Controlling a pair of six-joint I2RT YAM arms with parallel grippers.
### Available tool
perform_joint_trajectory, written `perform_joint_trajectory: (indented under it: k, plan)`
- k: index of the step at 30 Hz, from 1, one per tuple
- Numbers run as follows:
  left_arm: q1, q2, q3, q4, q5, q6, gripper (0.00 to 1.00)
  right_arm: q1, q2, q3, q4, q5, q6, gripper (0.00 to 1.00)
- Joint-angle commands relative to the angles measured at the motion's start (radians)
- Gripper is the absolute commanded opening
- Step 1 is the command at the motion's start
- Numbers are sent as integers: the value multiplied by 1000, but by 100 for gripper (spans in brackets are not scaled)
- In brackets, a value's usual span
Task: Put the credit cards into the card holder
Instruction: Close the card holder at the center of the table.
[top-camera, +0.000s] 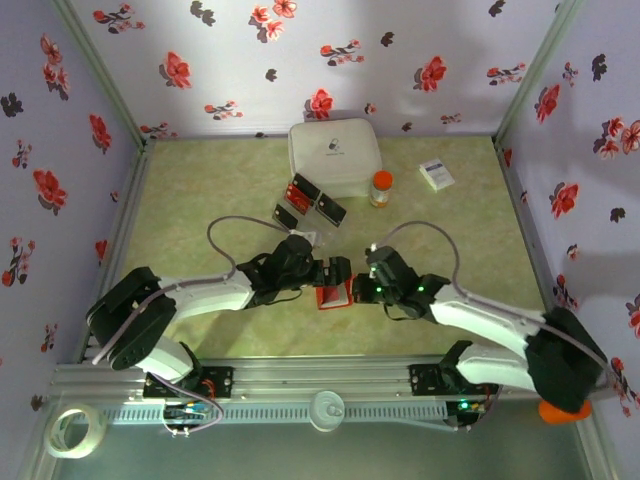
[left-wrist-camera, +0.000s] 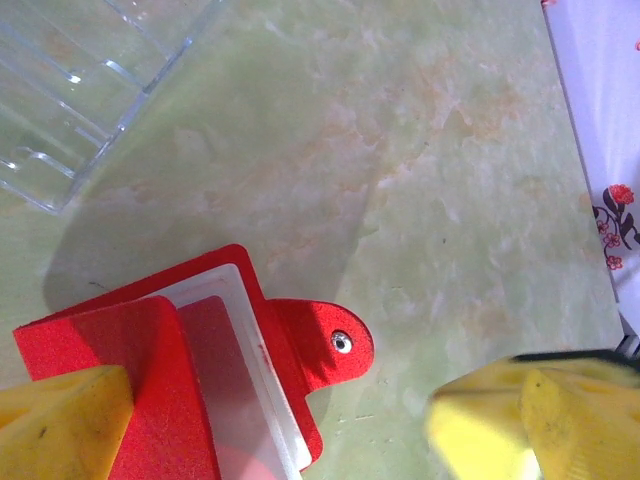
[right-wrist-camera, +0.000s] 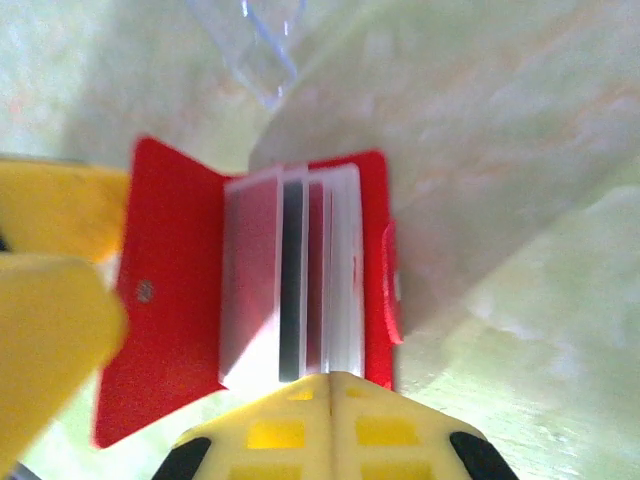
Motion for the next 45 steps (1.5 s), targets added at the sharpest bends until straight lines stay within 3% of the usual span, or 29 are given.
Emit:
perform_joint_trajectory:
  k: [1, 10, 29, 37, 45]
  plan:
    - [-20, 24, 35, 24, -7, -22, 100, -63, -105, -12, -158, 58, -32, 1]
    - [-88, 88, 93, 14, -70, -44, 100, -206, -245, -63, -228, -21, -77, 2]
    - [-184, 285, 102, 7, -167, -122, 100, -212, -289, -127, -245, -115, -90, 2]
    - [-177, 243, 136, -23, -175, -107, 100, -212, -299, -115, -278, -121, -101, 4]
    - [-115, 169, 220, -110, -95, -42, 100, -212, -303, -111, -263, -127, -79, 5]
